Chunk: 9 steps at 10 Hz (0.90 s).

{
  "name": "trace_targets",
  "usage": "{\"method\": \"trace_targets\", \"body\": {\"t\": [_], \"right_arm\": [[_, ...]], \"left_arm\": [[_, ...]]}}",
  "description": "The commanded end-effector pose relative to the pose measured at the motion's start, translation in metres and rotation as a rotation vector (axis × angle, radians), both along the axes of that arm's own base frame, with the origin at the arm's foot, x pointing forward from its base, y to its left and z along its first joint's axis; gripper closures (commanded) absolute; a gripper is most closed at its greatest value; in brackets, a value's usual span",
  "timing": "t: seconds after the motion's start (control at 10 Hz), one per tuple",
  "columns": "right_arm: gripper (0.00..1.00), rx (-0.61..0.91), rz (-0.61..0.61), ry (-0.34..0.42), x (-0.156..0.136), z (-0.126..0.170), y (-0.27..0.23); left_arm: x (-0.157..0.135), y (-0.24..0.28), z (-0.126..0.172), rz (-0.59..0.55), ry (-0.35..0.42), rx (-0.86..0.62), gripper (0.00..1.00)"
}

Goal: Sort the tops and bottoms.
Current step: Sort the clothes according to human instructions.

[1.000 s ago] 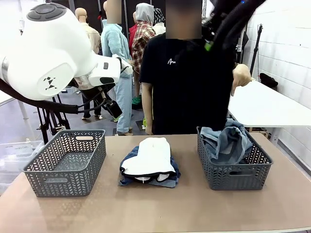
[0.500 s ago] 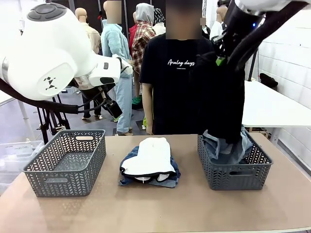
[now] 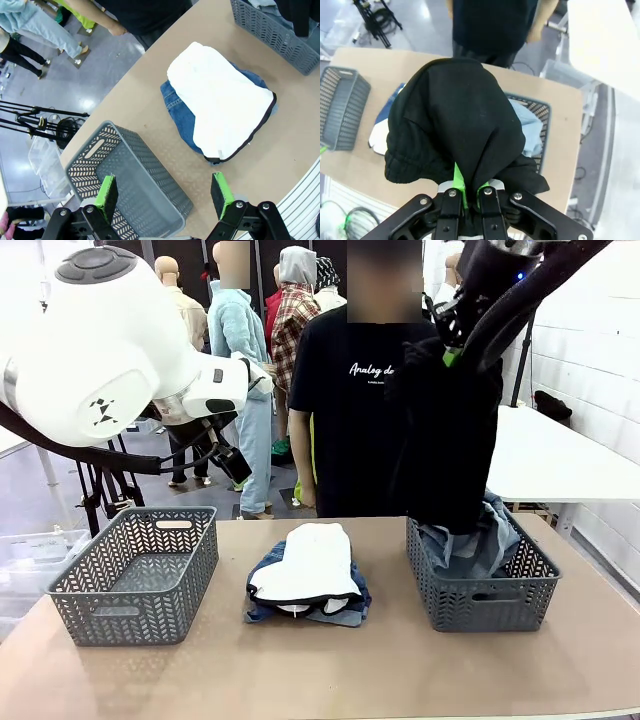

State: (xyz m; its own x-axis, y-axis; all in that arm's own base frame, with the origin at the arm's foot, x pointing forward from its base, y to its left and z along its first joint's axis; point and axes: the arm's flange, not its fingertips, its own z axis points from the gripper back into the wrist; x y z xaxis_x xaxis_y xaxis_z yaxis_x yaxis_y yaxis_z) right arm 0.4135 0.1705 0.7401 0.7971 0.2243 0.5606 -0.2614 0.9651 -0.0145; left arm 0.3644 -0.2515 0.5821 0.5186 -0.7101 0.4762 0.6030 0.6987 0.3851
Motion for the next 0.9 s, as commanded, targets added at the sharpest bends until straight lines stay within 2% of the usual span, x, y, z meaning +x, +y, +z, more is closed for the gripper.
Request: {"method": "trace_targets", "body": {"t": [0.0, 0.2, 0.4, 0.6, 0.8], "right_arm": [[1.0, 0.089, -0.075, 0.035, 0.044, 0.0, -0.037], [1.0, 0.175, -0.101, 0.104, 0.074, -0.025, -0.067], [1.0, 0.208, -0.18, 0.206, 0.098, -0.078, -0.097], [1.0, 0.244, -0.217, 0.313, 0.1, -0.142, -0.109], [1.0, 0.19, -0.275, 0.394, 0.099, -0.19, -0.116]], "left_arm": [[0.0, 0.001, 0.002, -0.001, 0.006, 0.01, 0.03], [0.0, 0.001, 0.002, -0.001, 0.006, 0.01, 0.03], [0.0, 0.001, 0.002, -0.001, 0.006, 0.01, 0.03], [0.0, 0.001, 0.002, -0.001, 0.006, 0.01, 0.03], [0.0, 0.001, 0.002, -0.001, 0.006, 0.01, 0.03]]}}
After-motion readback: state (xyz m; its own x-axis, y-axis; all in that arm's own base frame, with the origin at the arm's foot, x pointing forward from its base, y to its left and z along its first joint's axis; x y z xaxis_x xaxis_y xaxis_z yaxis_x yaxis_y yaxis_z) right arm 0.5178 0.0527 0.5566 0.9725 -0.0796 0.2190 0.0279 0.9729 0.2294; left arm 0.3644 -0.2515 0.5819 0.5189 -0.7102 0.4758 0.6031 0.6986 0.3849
